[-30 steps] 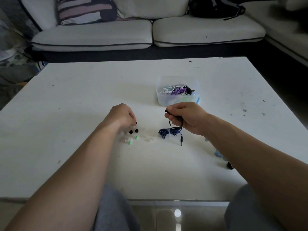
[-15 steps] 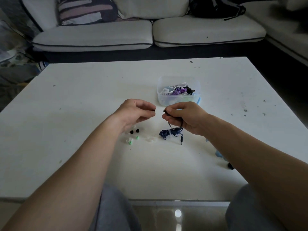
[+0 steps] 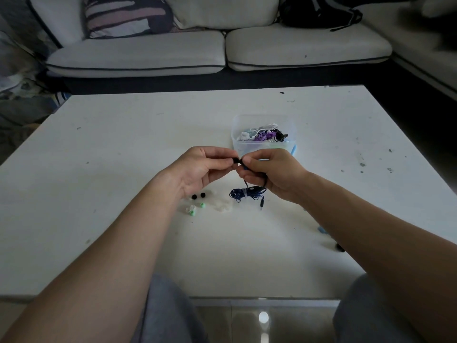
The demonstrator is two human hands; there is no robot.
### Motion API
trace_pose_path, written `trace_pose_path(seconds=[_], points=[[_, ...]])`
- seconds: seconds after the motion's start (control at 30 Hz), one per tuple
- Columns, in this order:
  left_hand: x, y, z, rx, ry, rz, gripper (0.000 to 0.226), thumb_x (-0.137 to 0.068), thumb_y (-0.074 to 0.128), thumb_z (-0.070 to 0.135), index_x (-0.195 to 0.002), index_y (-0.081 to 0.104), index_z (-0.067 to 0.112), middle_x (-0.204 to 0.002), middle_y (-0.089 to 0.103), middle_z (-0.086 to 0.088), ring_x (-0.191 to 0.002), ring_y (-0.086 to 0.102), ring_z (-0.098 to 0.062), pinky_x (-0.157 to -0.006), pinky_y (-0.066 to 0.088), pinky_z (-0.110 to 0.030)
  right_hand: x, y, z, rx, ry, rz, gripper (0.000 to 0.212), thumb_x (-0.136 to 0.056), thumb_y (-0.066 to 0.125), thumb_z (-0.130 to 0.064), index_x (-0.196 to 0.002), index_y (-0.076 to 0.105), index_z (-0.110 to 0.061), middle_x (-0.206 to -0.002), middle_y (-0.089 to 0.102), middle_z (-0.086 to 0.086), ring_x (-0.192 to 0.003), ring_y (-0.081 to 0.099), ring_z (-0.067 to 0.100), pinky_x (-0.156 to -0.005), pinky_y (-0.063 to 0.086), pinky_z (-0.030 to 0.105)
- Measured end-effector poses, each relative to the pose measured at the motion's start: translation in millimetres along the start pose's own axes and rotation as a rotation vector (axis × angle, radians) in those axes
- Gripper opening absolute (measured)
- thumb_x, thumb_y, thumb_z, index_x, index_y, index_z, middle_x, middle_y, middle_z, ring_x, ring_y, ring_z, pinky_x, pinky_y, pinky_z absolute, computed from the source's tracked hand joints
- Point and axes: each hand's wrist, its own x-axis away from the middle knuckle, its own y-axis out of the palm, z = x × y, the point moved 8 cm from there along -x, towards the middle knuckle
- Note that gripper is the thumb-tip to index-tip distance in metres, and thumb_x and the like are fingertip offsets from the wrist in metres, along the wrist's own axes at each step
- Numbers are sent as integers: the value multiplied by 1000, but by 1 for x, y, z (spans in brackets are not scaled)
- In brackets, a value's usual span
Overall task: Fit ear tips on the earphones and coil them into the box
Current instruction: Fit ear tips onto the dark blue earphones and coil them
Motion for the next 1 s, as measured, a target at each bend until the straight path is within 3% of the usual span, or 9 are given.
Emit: trace_pose_path(seconds=[0.27,0.5,0.77,1.0], points=[[1,2,4,-69,42,6,21,-83,65,-11,-92,72,6,-86,76,-9,-84,74,-18,-71,56,-17,-1,-1,2,9,12,-10,12,-97,60,-5,-92,69,0,-77,74,12,-68,71,14,-64,57,19],[4,5,6,-169,50,-16,21,-79,69,-13,-91,71,5,-82,74,-9,-81,74,-17,-72,56,-18,1,0,1,91,7,-63,17,-97,59,-4,-84,68,1,-74,69,15,-57,63,13,-56,52,18],[8,15,7,-273,53,-108,19,-76,73,-9,-86,70,7,-82,74,-6,-83,73,-21,-74,56,-21,6,-1,-3,196,84,-161,10,-97,59,-4,-93,67,-1,-78,73,9,-61,66,9,-58,54,16],[9,20,9,-293,89,-91,17,-78,73,-8,-83,68,8,-79,75,-9,-80,74,-21,-73,56,-22,10,-1,-8,168,72,-185,14,-97,56,0,-85,65,-2,-76,73,13,-57,64,10,-56,53,17]])
